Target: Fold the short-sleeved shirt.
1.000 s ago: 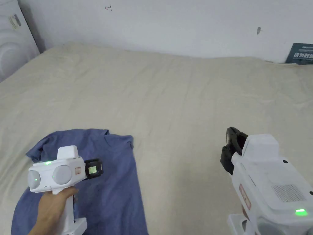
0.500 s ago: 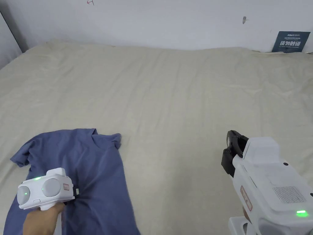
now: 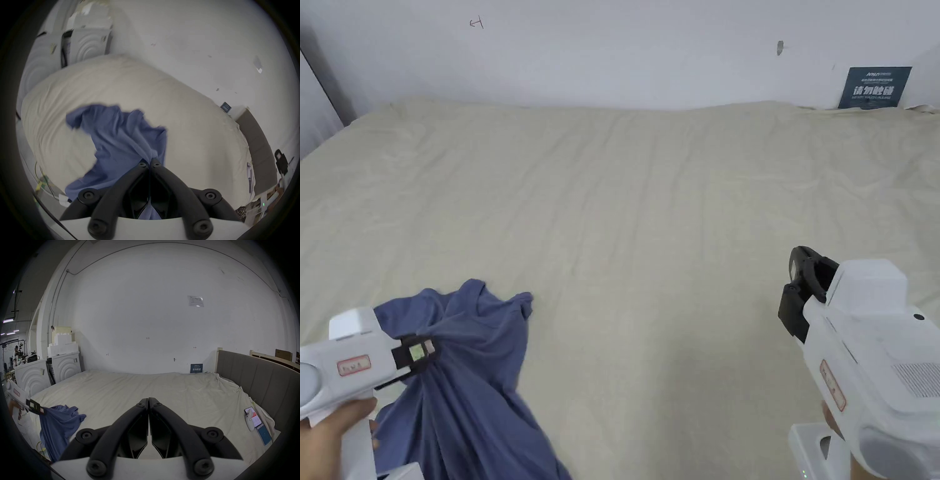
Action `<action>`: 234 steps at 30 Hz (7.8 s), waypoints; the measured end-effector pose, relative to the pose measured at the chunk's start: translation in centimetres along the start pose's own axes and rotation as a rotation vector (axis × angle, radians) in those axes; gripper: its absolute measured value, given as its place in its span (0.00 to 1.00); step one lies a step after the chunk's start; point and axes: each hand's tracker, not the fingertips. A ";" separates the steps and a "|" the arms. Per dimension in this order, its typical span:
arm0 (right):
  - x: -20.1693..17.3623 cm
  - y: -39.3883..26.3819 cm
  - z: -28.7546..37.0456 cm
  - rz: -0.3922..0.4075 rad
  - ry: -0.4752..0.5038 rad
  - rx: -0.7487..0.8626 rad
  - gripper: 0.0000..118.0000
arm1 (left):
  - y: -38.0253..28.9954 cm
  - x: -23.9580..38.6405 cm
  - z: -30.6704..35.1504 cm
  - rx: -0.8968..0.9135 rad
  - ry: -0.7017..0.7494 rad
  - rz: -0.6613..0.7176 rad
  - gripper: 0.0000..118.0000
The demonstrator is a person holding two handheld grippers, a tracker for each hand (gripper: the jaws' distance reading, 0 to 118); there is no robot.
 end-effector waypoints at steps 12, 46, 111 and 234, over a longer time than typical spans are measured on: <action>4.3 1.9 4.2 -0.005 -0.087 0.073 0.00 | 7.4 17.0 2.2 0.142 -0.308 -0.168 0.00; 13.2 -0.7 9.5 -0.036 -0.308 0.020 0.00 | -17.4 36.9 -19.4 -0.480 -0.202 -0.632 0.07; 8.8 4.0 7.3 0.000 -0.207 0.130 0.00 | -6.5 19.2 -1.6 0.154 -0.012 -0.414 0.00; 19.6 10.0 -19.7 0.006 -0.246 -0.172 0.05 | 16.1 25.3 -12.4 0.301 0.102 -0.445 0.02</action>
